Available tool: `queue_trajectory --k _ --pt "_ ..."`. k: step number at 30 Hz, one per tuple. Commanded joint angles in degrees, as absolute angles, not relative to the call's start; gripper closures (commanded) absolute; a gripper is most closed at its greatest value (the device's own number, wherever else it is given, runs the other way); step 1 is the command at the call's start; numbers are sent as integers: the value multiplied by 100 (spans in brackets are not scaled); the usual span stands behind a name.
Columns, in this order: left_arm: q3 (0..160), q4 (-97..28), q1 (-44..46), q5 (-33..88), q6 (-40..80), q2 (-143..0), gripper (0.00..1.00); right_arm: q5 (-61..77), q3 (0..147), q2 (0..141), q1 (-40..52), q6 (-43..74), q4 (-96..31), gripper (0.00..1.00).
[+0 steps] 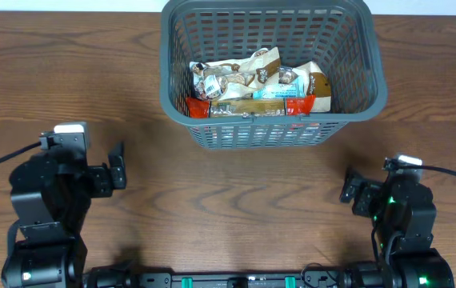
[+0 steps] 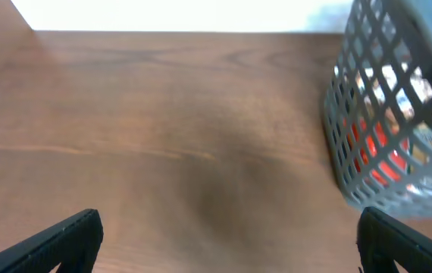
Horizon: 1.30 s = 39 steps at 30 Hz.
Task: Pack container
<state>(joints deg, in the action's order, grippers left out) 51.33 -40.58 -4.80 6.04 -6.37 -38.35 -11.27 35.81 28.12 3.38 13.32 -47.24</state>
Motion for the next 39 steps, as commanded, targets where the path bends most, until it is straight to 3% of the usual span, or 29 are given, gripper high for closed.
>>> queue_trajectory --k 1,11,39 --pt "5072 -4206 -242 666 -515 -3839 1 -1192 3518 2773 397 1590 -4934 1" --pt "5072 -4254 58 -58 -228 -3841 1 -1223 3516 2722 493 1865 -5103 1" --pt "5072 -4327 58 -67 -228 -3889 1 -1221 3516 2727 491 1883 -5129 1"
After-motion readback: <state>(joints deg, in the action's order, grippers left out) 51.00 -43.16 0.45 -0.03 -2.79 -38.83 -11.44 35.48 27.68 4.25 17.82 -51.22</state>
